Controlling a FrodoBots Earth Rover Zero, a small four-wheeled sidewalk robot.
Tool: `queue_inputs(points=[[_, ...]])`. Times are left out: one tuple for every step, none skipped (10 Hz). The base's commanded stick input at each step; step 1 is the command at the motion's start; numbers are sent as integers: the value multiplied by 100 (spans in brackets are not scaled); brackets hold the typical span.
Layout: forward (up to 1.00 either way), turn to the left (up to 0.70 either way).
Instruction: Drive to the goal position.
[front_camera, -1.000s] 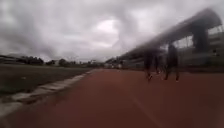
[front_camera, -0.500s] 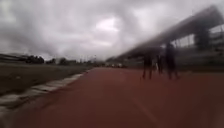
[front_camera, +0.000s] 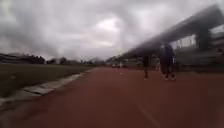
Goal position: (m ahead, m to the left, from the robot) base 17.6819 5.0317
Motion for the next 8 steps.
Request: queue_inputs(points=[[70, 0], [70, 0], [70, 0], [70, 2], [70, 3], [70, 2], [70, 0], [70, 0]])
